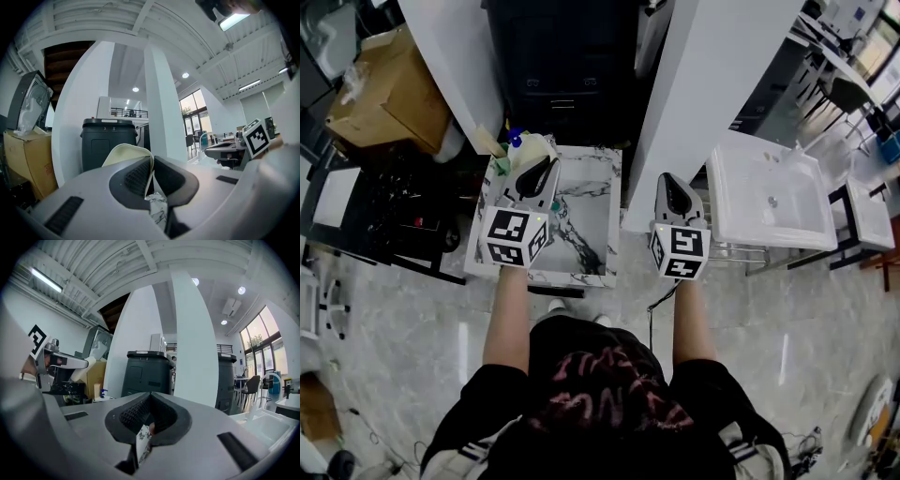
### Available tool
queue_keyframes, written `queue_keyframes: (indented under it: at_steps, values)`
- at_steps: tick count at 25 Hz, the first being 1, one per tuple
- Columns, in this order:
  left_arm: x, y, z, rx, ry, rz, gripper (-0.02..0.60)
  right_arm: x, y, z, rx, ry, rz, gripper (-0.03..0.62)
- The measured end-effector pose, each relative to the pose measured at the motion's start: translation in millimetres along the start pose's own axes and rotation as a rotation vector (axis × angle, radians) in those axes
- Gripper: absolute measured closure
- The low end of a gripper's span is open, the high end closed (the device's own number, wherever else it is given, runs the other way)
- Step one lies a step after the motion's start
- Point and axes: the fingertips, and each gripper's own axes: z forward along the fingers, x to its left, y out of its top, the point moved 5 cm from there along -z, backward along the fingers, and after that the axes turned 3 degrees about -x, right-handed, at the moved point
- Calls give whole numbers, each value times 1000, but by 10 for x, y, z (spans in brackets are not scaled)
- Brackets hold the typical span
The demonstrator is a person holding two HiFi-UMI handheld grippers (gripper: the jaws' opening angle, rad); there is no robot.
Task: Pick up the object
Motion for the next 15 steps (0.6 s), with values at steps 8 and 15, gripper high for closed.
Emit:
queue_keyframes:
  at_steps: [8, 15]
  values:
    - [-31, 41, 23, -4, 1, 18, 545, -42, 19, 5, -6, 5, -8, 580]
    - [-24, 76, 66, -8, -4, 24, 545, -78, 22, 38, -7, 5, -11, 580]
